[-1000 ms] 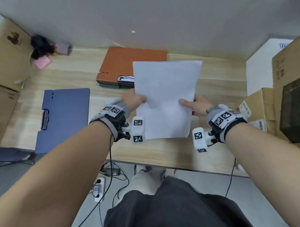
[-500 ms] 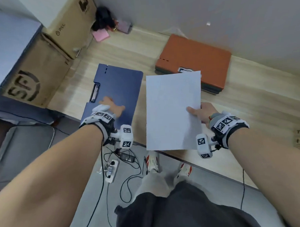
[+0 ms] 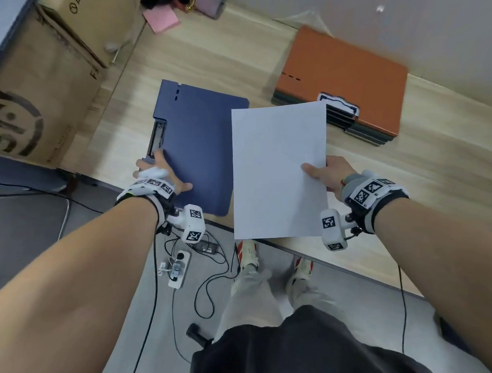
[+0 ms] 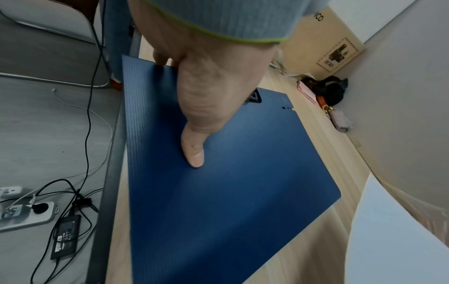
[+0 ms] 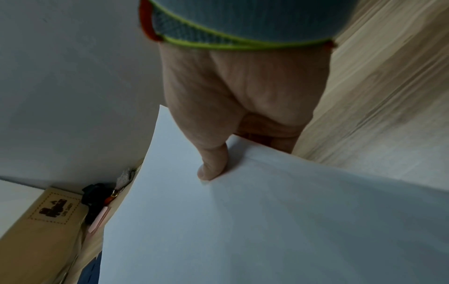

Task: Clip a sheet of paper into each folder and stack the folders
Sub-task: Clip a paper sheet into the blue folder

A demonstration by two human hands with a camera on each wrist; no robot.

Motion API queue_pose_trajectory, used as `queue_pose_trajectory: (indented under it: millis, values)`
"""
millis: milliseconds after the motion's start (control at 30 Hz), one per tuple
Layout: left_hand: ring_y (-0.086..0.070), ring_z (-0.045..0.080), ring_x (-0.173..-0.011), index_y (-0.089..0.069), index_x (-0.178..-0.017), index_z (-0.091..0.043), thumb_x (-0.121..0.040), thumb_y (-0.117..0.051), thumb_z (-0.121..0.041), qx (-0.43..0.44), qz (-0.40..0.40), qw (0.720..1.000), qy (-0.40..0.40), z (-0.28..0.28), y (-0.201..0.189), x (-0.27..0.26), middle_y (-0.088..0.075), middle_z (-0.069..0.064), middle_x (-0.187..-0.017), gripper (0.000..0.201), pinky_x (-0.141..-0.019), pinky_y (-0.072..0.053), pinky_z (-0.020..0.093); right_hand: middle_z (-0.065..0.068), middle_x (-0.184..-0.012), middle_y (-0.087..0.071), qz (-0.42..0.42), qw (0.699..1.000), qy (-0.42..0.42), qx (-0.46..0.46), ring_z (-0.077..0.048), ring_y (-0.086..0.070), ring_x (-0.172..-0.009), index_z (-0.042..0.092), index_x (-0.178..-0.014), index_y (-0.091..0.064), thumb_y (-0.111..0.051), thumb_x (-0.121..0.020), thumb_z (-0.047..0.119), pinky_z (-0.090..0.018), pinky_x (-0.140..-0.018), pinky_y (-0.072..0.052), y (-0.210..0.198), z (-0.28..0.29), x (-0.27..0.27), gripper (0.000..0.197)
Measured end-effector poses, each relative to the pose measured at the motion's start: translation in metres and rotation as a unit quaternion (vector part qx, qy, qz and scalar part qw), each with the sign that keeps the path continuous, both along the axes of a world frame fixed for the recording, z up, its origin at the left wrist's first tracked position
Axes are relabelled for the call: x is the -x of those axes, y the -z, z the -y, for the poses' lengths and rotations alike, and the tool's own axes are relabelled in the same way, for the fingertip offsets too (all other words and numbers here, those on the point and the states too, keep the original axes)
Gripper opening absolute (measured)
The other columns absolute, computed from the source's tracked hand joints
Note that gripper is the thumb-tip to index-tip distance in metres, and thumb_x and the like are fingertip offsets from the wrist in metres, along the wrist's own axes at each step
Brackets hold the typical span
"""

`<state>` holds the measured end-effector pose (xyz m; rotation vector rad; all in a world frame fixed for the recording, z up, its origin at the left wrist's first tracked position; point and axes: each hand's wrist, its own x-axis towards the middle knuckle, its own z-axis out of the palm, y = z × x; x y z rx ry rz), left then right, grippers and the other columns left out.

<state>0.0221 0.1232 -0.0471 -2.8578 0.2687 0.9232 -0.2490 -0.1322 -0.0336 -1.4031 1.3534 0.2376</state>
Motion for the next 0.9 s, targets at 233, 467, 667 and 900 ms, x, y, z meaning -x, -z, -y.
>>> queue_pose_trajectory:
  millis: [233,467,667,900]
  values:
    - [-0.039,0.039,-0.122,-0.023,-0.141,-0.027,-0.051,-0.093,-0.053,-0.042,-0.023,0.998,0.048,0.011,-0.009,0.056,-0.031,0.017,-0.135,0.117,-0.093,-0.044,0.052,-0.005,-0.108,-0.072,-0.024,0.999,0.025,-0.022,-0.031,-0.067,-0.099,0.021,-0.091,-0.067,-0.077,-0.079,0.041,-0.048,-0.092,-0.054,0.008,0.01,0.029,0.025]
    - [-0.037,0.036,-0.118,-0.024,-0.136,-0.029,-0.046,-0.092,-0.056,-0.031,-0.037,0.991,0.127,0.045,-0.003,0.154,-0.027,0.014,-0.135,0.116,-0.092,-0.046,0.048,-0.009,-0.109,-0.07,-0.097,0.993,0.071,-0.018,-0.034,-0.067,-0.1,0.018,-0.094,-0.066,-0.078,-0.076,0.045,-0.05,-0.089,-0.055,0.012,0.025,0.135,0.035]
    - [-0.036,0.033,-0.12,-0.027,-0.135,-0.03,-0.053,-0.093,-0.048,-0.013,-0.053,0.983,0.174,0.086,-0.005,0.223,-0.025,0.013,-0.138,0.107,-0.085,-0.046,0.044,-0.006,-0.11,-0.07,-0.122,0.988,0.087,-0.043,-0.034,-0.066,-0.1,0.026,-0.088,-0.062,-0.071,-0.031,0.085,-0.052,-0.091,-0.054,0.045,0.043,0.248,0.082]
    - [-0.037,0.032,-0.122,-0.024,-0.141,-0.027,-0.049,-0.092,-0.053,-0.011,-0.016,0.959,0.284,0.134,-0.005,0.298,-0.023,0.011,-0.143,0.117,-0.083,-0.041,0.041,-0.01,-0.108,-0.068,-0.129,0.983,0.131,-0.032,-0.031,-0.065,-0.092,0.009,-0.117,-0.063,-0.069,-0.084,0.047,-0.039,-0.071,-0.056,0.023,0.051,0.309,0.051]
